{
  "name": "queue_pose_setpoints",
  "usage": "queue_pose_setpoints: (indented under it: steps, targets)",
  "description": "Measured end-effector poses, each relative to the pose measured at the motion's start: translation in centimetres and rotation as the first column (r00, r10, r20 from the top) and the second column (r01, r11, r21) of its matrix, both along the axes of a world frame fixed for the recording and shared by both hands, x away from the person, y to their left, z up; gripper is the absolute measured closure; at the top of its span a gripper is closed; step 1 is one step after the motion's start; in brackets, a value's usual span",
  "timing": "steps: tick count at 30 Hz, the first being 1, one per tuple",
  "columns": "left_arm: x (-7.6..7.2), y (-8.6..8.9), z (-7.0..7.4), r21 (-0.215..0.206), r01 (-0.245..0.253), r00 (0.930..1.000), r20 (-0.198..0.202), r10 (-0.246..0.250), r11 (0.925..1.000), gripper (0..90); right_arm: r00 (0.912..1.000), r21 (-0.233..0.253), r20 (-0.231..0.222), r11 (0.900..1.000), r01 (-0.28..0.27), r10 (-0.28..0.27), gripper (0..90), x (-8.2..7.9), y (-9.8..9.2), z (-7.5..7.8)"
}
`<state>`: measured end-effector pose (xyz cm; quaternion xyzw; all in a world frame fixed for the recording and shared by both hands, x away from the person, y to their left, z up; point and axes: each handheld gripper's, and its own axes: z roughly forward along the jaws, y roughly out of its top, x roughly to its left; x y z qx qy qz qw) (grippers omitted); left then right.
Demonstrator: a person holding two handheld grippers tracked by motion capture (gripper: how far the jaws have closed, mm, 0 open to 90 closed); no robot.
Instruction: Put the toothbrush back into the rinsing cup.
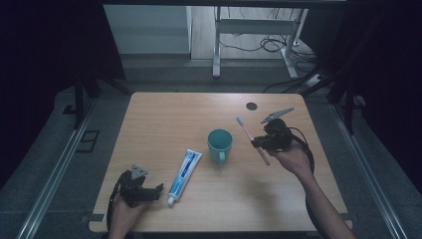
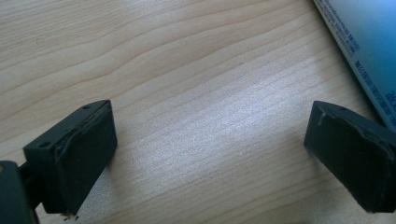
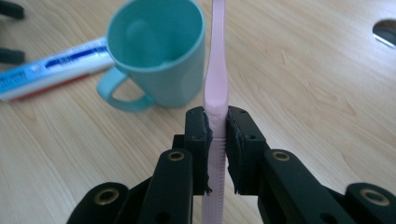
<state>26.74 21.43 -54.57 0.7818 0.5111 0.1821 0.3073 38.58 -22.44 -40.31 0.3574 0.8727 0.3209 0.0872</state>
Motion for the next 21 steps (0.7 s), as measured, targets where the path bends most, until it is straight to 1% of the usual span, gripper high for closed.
queue_pose_setpoints:
  steps: [5, 14, 21]
  targets:
    - [0.0, 0.0, 0.0, 0.001, 0.001, 1.0000, 0.001, -0.001, 1.0000, 2.6, 0.9999, 0.033, 0.017, 0.999, 0.001, -0.001, 78.9, 0.2, 0.6, 0.4]
    - [0.0, 0.0, 0.0, -0.001, 0.001, 1.0000, -0.001, -0.001, 1.0000, 2.6, 0.9986, 0.075, 0.052, 0.997, -0.012, 0.008, 78.9, 0.7, 1.9, 0.7]
    - [0.0, 0.0, 0.0, -0.001, 0.001, 1.0000, -0.001, -0.001, 1.0000, 2.6, 0.9978, 0.107, 0.065, 0.994, -0.016, 0.009, 78.9, 1.1, 3.0, 1.1]
